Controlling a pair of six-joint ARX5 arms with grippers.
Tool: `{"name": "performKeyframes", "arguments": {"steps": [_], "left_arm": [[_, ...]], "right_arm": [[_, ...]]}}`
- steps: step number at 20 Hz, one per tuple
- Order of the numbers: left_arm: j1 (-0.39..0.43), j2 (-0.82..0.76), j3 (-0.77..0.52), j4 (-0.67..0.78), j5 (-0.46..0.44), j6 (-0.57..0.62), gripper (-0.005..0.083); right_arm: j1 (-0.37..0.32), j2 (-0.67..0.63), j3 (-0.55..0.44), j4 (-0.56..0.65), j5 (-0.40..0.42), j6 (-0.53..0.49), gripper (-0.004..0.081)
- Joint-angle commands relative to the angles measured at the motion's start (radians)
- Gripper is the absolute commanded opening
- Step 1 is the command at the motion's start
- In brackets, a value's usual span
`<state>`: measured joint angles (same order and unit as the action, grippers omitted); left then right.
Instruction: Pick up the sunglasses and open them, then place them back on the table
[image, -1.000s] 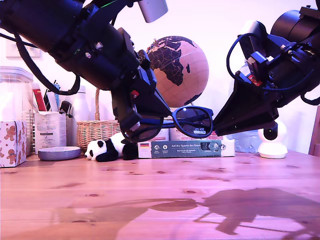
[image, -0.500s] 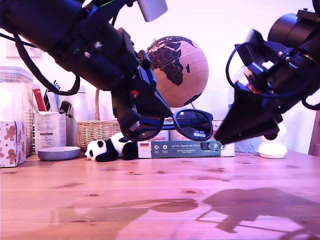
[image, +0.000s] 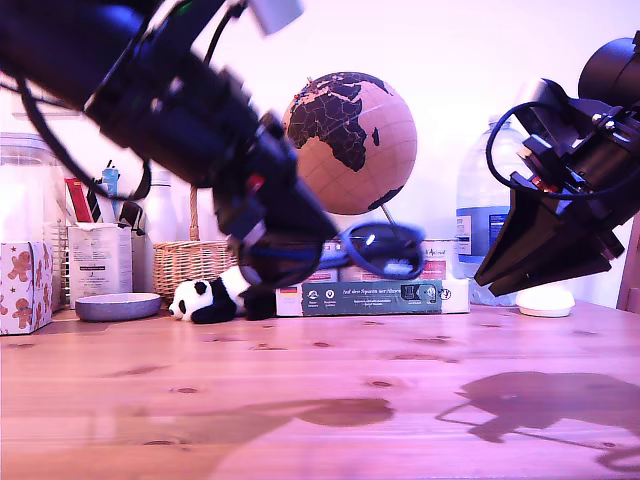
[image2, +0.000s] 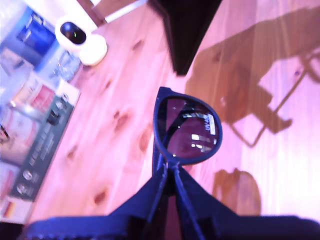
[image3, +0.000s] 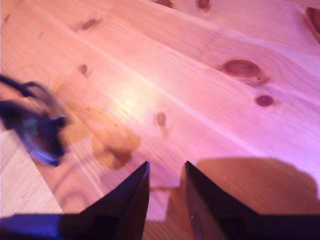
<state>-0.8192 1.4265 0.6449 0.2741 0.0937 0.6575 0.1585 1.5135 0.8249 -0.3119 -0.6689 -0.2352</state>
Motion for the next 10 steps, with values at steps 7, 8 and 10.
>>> {"name": "performKeyframes", "arguments": {"steps": [7, 8, 10], "left_arm": [[0.125, 0.152, 0.063, -0.074, 0.263, -0.188, -0.0019], [0.138, 0.179, 0.085, -0.107, 0.288, -0.204, -0.0019], [0.156, 0.229, 0.127, -0.162, 0.299, -0.206, -0.0019]], "right_arm": [[0.003, 0.013, 0.035, -0.004, 0.001, 0.004, 0.0193], [0.003, 0.013, 0.035, -0.005, 0.001, 0.004, 0.0193], [0.003, 0.013, 0.035, -0.010, 0.000, 0.004, 0.0193]]}}
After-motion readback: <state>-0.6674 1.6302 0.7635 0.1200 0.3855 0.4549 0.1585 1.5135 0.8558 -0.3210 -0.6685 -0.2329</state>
